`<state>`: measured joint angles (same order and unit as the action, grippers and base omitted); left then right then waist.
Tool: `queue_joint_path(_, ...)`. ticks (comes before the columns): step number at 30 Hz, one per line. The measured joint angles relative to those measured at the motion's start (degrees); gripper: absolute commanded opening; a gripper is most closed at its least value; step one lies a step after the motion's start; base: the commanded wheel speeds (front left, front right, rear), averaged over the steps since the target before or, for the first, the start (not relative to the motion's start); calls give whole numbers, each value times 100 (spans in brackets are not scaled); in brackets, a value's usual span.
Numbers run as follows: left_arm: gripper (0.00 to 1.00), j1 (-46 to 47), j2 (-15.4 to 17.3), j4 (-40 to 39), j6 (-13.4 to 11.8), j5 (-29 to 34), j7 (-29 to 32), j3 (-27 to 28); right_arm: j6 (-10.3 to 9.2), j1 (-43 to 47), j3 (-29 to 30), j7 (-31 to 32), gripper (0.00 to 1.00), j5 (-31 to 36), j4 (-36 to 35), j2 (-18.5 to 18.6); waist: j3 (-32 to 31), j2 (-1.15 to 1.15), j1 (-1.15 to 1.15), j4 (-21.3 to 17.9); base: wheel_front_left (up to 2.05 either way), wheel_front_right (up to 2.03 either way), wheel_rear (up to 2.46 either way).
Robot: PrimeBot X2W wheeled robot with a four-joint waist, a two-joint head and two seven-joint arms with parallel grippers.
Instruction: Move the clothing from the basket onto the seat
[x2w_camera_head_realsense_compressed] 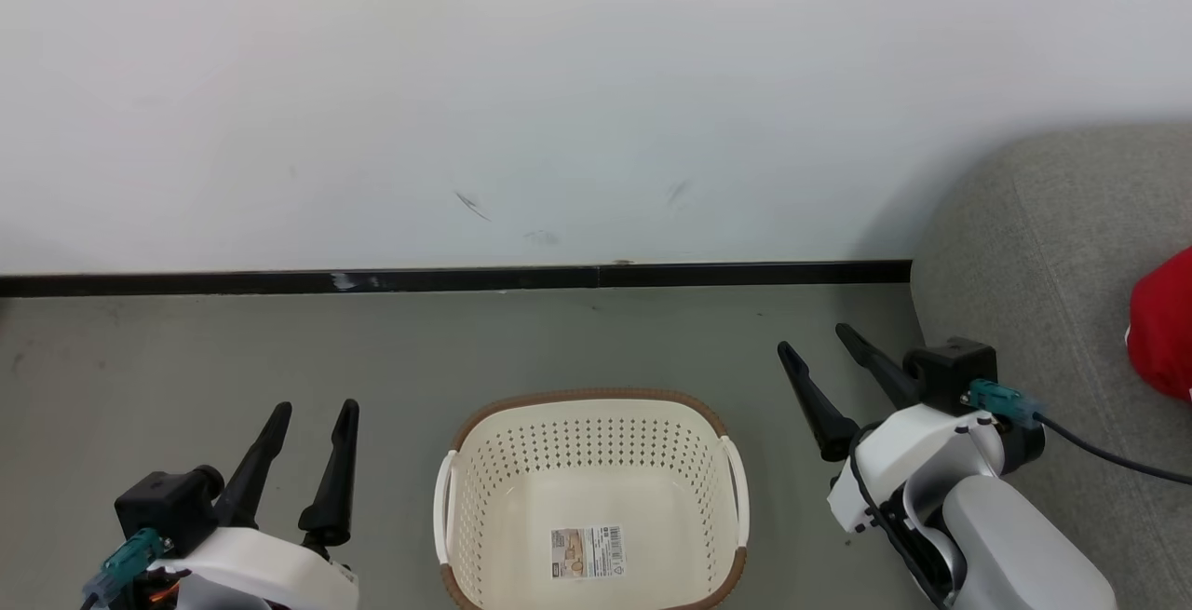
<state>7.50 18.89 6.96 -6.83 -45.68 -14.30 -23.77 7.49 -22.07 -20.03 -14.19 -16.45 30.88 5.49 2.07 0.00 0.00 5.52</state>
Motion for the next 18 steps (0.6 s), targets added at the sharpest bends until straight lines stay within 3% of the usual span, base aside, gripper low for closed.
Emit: queue_joint_path(18,100,-106,-97,156,98,197,0,116,0,436,67,0,100,44,-281,-38,-223,0,0,-64,0,0,0)
